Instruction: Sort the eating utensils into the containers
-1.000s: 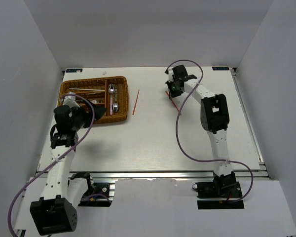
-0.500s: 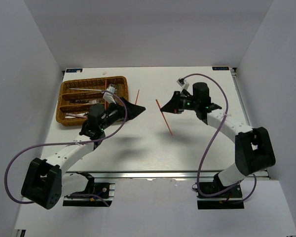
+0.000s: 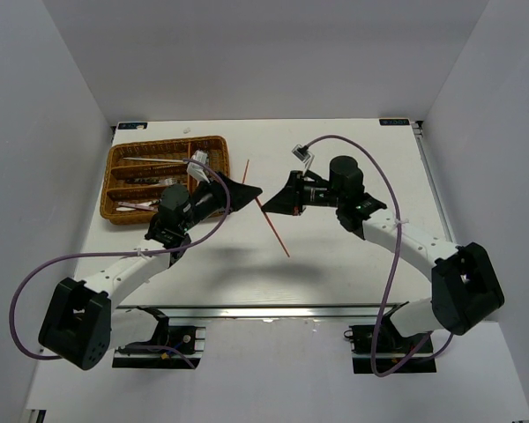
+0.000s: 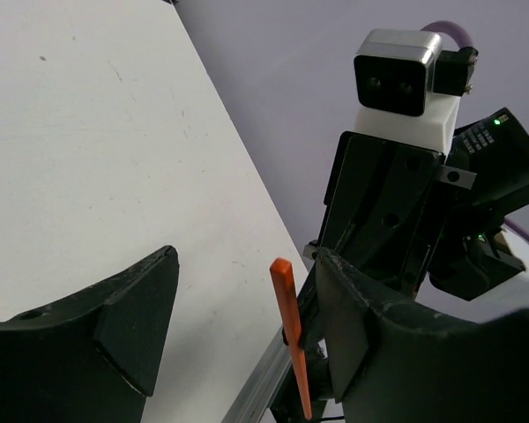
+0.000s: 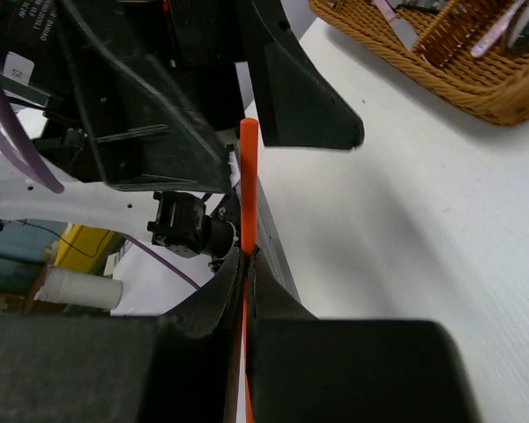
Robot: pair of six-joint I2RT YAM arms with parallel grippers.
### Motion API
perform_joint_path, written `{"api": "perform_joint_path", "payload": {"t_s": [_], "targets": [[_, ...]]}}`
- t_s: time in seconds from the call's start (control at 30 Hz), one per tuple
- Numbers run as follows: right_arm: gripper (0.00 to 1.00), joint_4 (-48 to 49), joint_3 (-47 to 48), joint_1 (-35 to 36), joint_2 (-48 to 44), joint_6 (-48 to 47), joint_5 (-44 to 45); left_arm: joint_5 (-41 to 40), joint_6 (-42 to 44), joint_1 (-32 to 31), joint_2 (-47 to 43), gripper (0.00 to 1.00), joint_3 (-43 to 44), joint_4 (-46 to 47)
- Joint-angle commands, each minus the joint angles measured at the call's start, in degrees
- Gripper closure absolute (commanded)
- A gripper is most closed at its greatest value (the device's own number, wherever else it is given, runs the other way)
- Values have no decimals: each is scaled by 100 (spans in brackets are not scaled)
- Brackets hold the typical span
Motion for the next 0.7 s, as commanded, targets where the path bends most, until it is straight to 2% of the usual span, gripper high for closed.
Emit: {"api": "perform_joint_path", "payload": {"t_s": [0.0,0.07,0.13,0.17,0.23,0.27,0.3,0.33,0.37,0.43,0.47,0.53,0.57,0.63,0.67], "targets": [[100,182,371,201,125,38,158,68,-103,-37,-147,28,119,241],[100,146,529,280,265,29,280,200,-217,-46,-138,41,128,356],[100,94,713,315,353,46,377,323,-279,-72,-156,61,110,593],[100,85,775,324,440,55,378,350,-288,-72,-156,78,119,611],[100,58,907,333,503,38,412,298,-219,-72,-182,96,127,515],[93,67,890,333,468,29,430,219,-148,-72,-200,100,154,410],[79,24,855,324,424,12,596,-130,-61,-55,-243,100,284,-113],[59,-20,794,246,354,-15,702,-429,201,-20,-270,100,425,-536],[11,-47,585,184,162,-41,807,-1259,300,146,-279,100,592,-1593],[11,-117,294,-96,-58,-24,1114,-1924,153,532,-183,100,1004,-2488],[11,-135,14,-185,-286,-6,1177,-2039,-49,1222,-95,100,1093,-2970],[11,-178,-234,-456,-463,-6,1256,-1936,-618,2016,63,100,1077,-2940],[11,-222,-391,-528,-594,-23,1257,-1987,-814,2716,229,100,1068,-2861],[11,-363,-480,-669,-683,-172,1248,-2197,-1226,3344,493,100,1164,-2685],[11,-546,-550,-695,-762,-243,1256,-2277,-1359,3782,903,100,1408,-2676]]}}
